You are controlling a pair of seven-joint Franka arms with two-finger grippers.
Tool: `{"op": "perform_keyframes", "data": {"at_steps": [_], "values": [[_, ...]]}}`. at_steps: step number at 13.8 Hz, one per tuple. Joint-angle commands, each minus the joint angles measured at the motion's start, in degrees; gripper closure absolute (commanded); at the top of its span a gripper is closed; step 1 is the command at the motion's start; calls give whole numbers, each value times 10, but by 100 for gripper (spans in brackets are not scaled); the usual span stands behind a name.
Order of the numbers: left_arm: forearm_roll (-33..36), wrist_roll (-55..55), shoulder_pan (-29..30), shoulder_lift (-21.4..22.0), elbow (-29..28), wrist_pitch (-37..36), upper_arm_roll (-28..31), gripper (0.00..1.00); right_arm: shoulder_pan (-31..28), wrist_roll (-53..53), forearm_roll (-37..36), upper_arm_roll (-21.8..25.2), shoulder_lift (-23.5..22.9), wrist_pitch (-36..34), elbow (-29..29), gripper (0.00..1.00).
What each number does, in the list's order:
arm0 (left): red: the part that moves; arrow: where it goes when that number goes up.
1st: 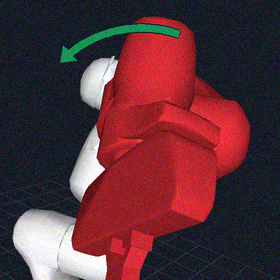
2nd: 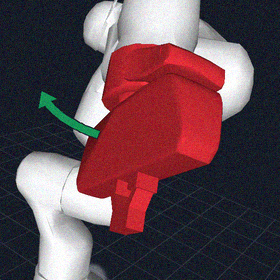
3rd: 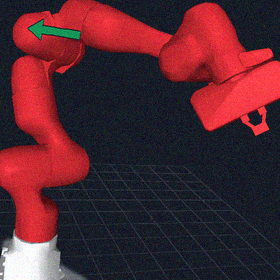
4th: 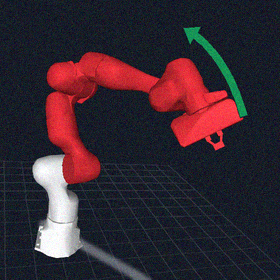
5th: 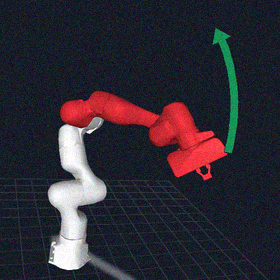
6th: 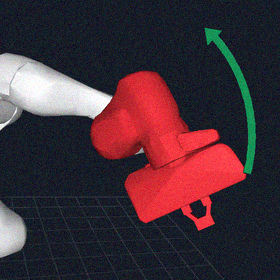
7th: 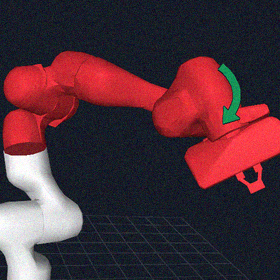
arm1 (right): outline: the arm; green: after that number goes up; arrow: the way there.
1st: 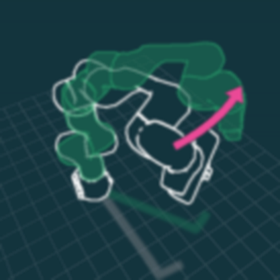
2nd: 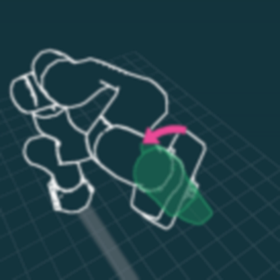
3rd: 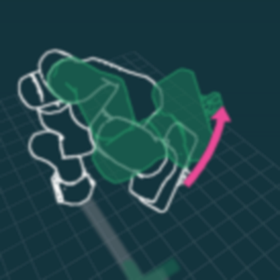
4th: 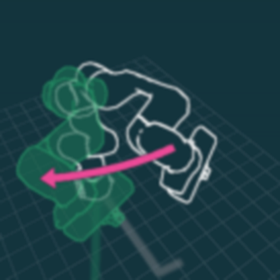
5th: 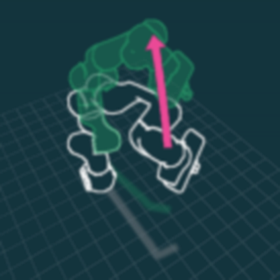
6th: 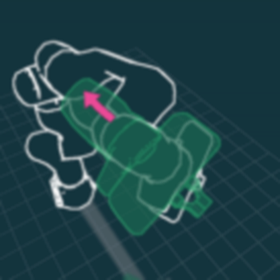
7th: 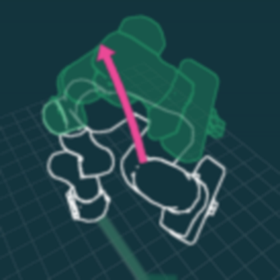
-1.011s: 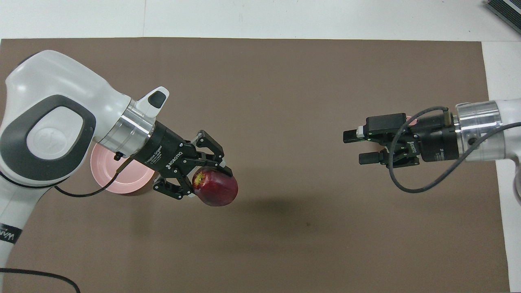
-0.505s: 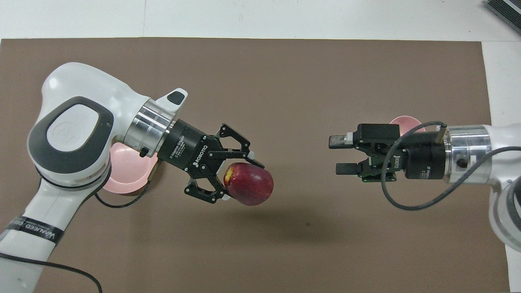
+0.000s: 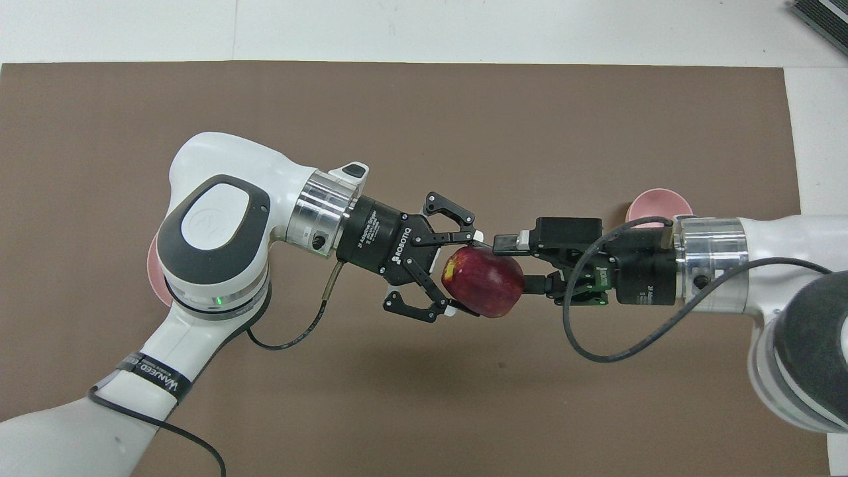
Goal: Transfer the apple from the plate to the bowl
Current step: 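Close the right gripper on the apple held by the left gripper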
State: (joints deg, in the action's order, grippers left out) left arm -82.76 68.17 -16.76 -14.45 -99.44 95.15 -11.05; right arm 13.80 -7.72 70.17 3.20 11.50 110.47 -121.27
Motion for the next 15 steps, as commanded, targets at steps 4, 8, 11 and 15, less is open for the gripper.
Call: {"op": "perform_keyframes", "data": {"at_steps": [4, 8, 11, 15], "values": [[-42, 20, -12, 6, -9, 60, -11, 100, -2, 15, 6, -2, 35, -3, -37, 0], [-49, 20, -16, 7, -13, 64, -20, 100, -4, 12, 5, -2, 37, -15, -37, 0], [-49, 21, -18, 13, -24, 56, -27, 100, -7, 14, 3, -2, 36, -15, -37, 5], [-49, 21, -20, 16, -30, 41, -27, 100, -7, -9, -10, -2, 33, -18, -35, 100]]}}
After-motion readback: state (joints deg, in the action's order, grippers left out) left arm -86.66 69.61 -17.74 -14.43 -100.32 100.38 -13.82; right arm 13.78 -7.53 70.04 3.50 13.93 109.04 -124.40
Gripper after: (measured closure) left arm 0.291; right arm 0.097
